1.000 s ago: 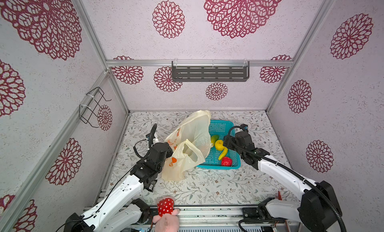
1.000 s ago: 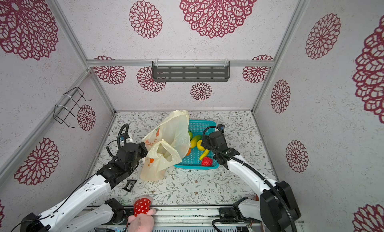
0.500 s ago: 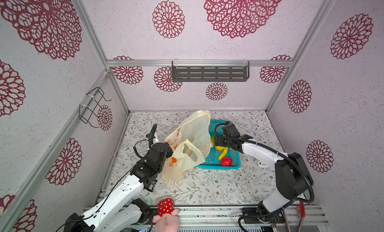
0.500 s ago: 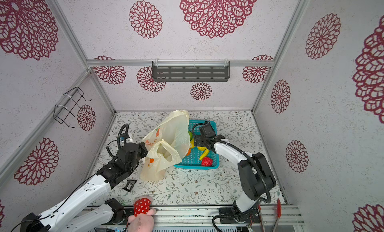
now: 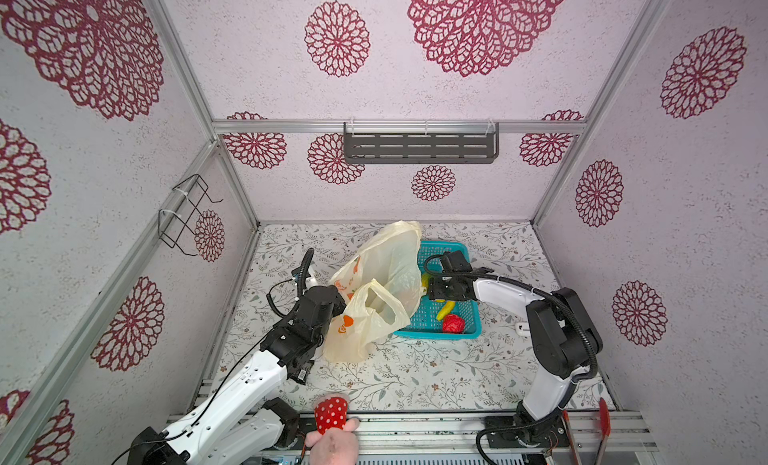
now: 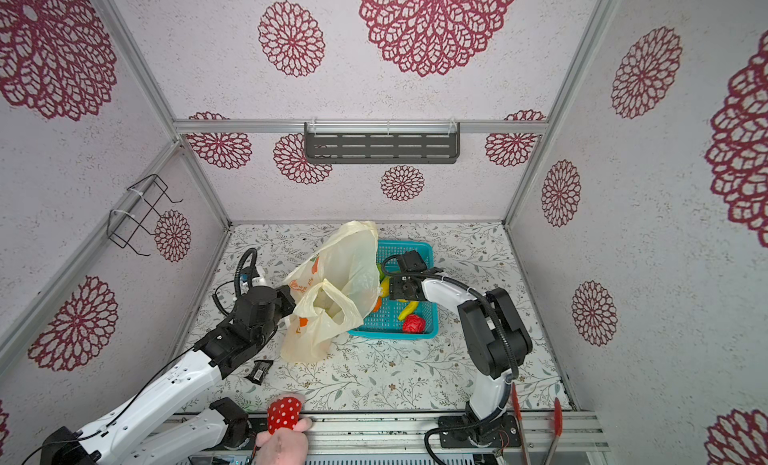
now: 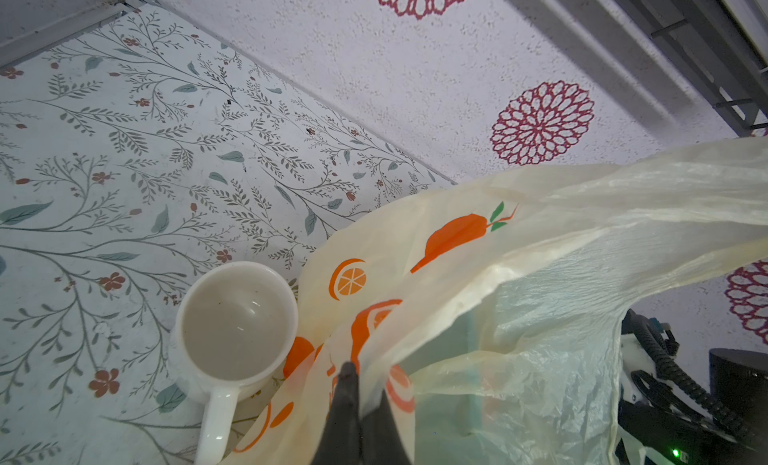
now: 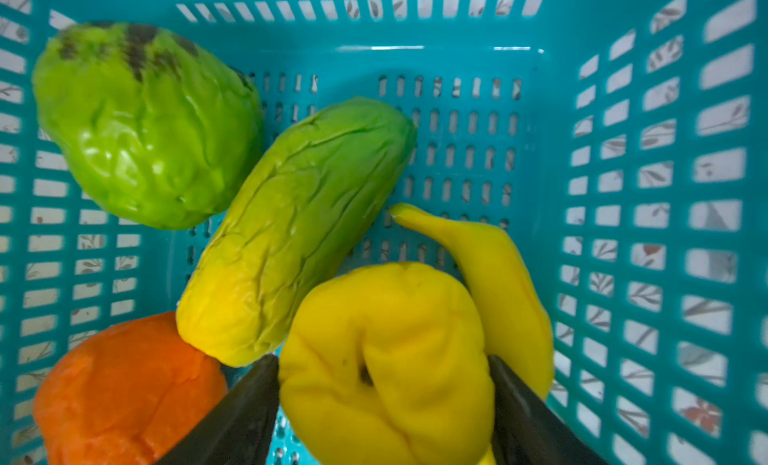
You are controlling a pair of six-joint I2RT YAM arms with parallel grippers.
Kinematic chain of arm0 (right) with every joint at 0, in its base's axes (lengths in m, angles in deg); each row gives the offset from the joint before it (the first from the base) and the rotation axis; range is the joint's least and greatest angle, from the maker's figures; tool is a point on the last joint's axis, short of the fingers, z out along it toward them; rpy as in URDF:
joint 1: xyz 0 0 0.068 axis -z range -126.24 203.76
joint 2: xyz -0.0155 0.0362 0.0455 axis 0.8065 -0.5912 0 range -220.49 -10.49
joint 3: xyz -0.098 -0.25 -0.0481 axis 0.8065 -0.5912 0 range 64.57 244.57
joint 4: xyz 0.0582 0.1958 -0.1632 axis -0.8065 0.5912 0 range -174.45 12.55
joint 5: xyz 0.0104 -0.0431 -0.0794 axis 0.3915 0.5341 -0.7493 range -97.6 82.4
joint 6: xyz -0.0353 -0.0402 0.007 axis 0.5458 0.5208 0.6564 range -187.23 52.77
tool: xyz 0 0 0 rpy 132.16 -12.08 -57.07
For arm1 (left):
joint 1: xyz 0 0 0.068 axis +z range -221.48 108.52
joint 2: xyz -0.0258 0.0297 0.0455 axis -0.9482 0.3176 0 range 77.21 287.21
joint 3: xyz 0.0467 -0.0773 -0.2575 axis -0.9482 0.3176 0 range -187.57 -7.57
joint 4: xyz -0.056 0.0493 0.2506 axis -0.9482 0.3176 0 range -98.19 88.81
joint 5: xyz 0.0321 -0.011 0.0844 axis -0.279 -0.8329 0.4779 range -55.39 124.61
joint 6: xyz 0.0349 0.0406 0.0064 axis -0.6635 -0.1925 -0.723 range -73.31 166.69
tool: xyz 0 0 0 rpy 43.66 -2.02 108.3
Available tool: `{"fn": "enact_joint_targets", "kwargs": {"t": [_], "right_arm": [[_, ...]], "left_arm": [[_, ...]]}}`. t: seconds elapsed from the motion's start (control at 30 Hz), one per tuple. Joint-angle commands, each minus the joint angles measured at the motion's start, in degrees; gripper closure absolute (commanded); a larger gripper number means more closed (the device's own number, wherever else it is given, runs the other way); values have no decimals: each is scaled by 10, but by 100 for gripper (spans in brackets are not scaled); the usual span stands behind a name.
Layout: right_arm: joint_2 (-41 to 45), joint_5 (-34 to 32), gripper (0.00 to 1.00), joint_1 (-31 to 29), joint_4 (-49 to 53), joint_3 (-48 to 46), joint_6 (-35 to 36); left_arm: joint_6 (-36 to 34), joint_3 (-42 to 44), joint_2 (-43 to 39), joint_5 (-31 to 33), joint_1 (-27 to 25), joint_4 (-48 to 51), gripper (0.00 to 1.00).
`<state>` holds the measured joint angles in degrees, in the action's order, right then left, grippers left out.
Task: Place the fruits into the plastic bag
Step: 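Return the right gripper to the basket and grasp the yellow pepper, then carry the yellow pepper into the bag opening with the right gripper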
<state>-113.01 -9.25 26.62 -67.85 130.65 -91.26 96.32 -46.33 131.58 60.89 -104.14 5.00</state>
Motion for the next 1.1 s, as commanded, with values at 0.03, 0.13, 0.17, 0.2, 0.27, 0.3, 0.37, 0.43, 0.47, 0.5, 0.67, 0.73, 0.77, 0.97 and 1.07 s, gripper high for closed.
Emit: {"fn": "enact_joint_targets", "kwargs": {"t": [0.03,0.13,0.17,0.2,0.27,0.3,0.37,0.43,0.47,0.5,0.67,0.73,0.77,0.97,1.07], "right_arm": [[5,10,31,2,-2,9,3],[10,11,44,2,-8,8,0],[12,10,50,2,-11,7,0],[16,10,55,3,-13,5,0],[32,6,61,3,-22,0,-2],[40,3,62,3,-25,-3,-4],[68,-14,62,3,-33,-11,-11],[99,-29,62,3,-42,-19,-14],[118,-35,62,2,-48,-24,-16],[134,-35,62,2,-56,-29,-16],[242,103,59,-1,-174,-89,19],[272,174,59,-3,-214,-106,25],[282,205,59,-5,-224,-109,24],[275,313,59,-57,-261,-106,20],[238,305,59,-97,-262,-91,28]], "left_arm": [[9,0,-1,9,3,3,100],[7,-1,-1,9,4,4,100],[7,-2,-1,9,3,3,100],[7,-2,-1,8,3,4,100],[7,-3,0,7,3,4,100],[6,-3,0,6,3,3,100],[4,-3,1,4,3,1,100],[3,-1,2,2,4,-2,100],[2,-2,3,1,3,-3,100],[2,-1,3,0,3,-4,100],[-2,5,4,-17,3,-20,100],[0,7,3,-24,3,-26,100],[1,7,3,-25,3,-28,100],[1,7,6,-21,3,-35,100],[3,4,13,-24,3,-38,100]]}}
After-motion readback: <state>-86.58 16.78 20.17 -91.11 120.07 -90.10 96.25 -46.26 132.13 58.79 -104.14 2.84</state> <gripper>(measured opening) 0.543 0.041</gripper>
